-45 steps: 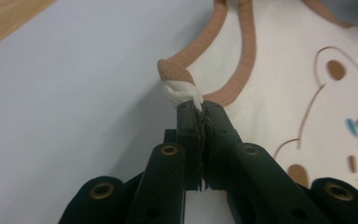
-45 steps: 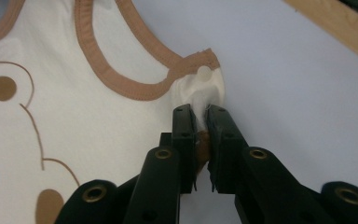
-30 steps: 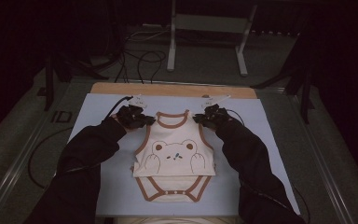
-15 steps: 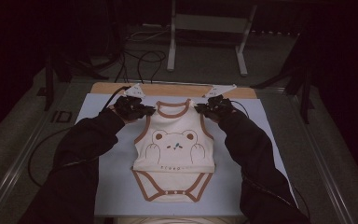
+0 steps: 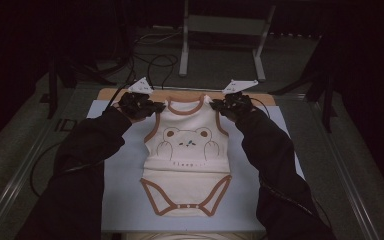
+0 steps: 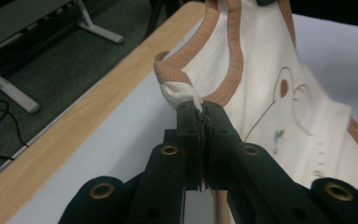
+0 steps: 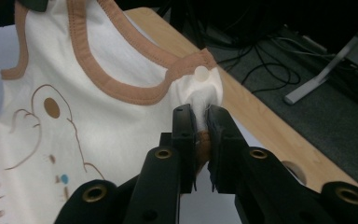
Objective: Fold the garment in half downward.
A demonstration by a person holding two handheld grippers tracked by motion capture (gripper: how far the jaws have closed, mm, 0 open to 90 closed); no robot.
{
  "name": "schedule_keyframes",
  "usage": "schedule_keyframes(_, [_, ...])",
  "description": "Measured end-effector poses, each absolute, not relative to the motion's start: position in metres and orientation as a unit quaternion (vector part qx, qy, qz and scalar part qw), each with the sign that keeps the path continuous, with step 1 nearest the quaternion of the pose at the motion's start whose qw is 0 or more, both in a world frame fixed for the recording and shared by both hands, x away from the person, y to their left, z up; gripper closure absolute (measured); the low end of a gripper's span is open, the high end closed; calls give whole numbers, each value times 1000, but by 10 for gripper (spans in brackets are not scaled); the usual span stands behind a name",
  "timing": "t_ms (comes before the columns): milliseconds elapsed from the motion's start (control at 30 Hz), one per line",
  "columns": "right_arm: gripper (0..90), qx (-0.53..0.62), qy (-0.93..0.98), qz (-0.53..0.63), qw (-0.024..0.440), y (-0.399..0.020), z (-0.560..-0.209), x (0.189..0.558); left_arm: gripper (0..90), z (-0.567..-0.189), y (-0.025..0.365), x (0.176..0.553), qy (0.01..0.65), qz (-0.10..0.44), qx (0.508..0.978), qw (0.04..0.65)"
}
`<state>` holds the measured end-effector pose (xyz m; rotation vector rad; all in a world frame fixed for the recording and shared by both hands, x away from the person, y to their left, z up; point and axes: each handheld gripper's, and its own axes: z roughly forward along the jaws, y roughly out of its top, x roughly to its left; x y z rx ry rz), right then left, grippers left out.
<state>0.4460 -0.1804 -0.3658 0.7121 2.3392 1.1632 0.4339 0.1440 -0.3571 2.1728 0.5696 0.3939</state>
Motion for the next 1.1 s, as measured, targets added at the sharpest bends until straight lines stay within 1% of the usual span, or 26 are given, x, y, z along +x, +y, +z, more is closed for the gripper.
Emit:
schedule_keyframes(267, [829, 252, 840, 420, 233, -184, -353, 448, 873, -344, 145, 434, 225, 179, 858, 426])
schedule_keyframes(400, [829, 253, 837, 425, 232, -185, -350, 447, 873, -342, 145, 432, 224, 182, 853, 434])
schedule_keyframes(800, [829, 248, 840, 427, 225, -187, -362, 430, 872, -360, 144, 415, 210, 172, 856, 440])
schedule_keyframes(1100, [829, 236, 841, 433, 223, -186, -372, 410, 872, -370, 146, 402, 203, 167, 857, 443])
